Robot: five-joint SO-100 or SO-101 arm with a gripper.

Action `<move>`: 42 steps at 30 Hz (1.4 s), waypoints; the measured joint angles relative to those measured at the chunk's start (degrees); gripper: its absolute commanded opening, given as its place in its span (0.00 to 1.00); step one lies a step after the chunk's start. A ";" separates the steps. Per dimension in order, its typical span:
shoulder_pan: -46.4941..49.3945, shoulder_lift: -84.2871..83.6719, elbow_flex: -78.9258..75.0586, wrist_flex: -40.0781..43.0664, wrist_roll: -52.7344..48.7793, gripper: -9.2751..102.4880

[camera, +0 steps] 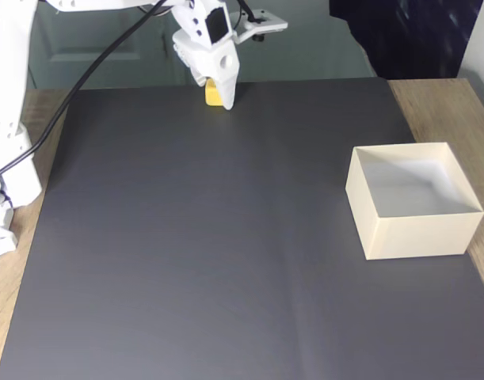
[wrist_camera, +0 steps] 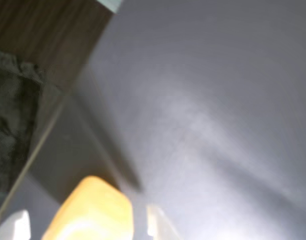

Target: Grasp a cube block and put it in the white box.

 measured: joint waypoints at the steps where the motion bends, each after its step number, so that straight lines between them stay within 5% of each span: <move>1: 0.09 0.00 0.09 -0.26 0.00 0.36; 42: 0.00 -1.23 -0.09 -3.25 0.26 0.15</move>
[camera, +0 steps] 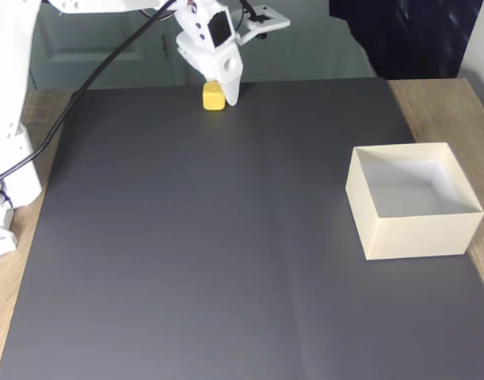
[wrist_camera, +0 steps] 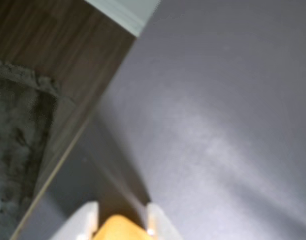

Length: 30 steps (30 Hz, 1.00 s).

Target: Grasp a cube block and put it in the white box.

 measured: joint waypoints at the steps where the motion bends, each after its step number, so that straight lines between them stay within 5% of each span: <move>1: 0.00 0.00 0.00 0.35 0.00 0.16; 6: -0.35 0.00 0.00 0.79 -1.85 0.33; 11: 0.26 0.70 0.26 1.93 -2.46 0.38; 30: -0.79 4.31 1.93 7.03 -3.34 0.33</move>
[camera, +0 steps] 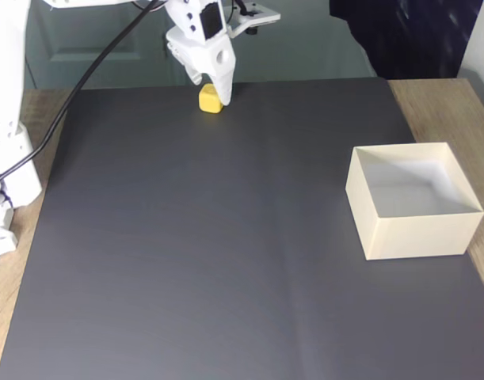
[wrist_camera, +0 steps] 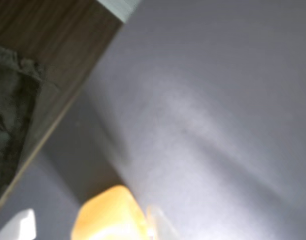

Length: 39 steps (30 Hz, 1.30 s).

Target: Grasp a cube block and put it in the white box.

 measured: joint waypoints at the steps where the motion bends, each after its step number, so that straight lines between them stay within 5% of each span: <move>1: 0.18 0.00 0.26 0.00 0.00 0.33; 21: 1.23 0.18 1.76 -2.02 2.72 0.30; 32: 1.05 -0.62 1.76 -3.34 5.89 0.11; 39: 1.05 -0.62 1.76 -2.55 6.59 0.08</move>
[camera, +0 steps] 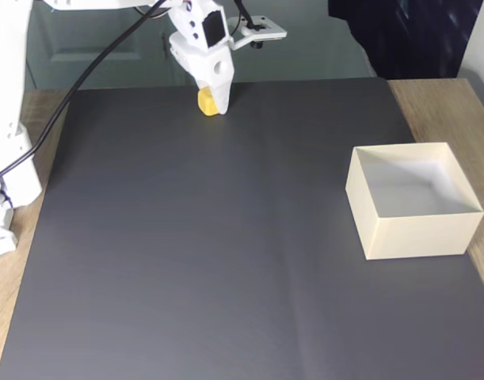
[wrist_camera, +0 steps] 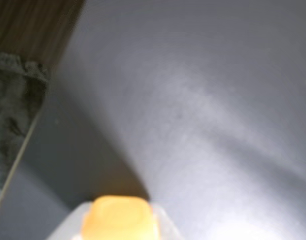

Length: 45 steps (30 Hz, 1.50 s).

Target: Grasp a cube block and put it in the white box.

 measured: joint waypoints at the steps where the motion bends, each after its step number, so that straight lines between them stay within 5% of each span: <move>1: 0.00 0.09 0.00 0.09 0.00 0.08; 22: 16.35 17.40 -0.53 -11.25 0.35 0.09; 45: 38.58 1.67 -29.09 -13.97 1.41 0.12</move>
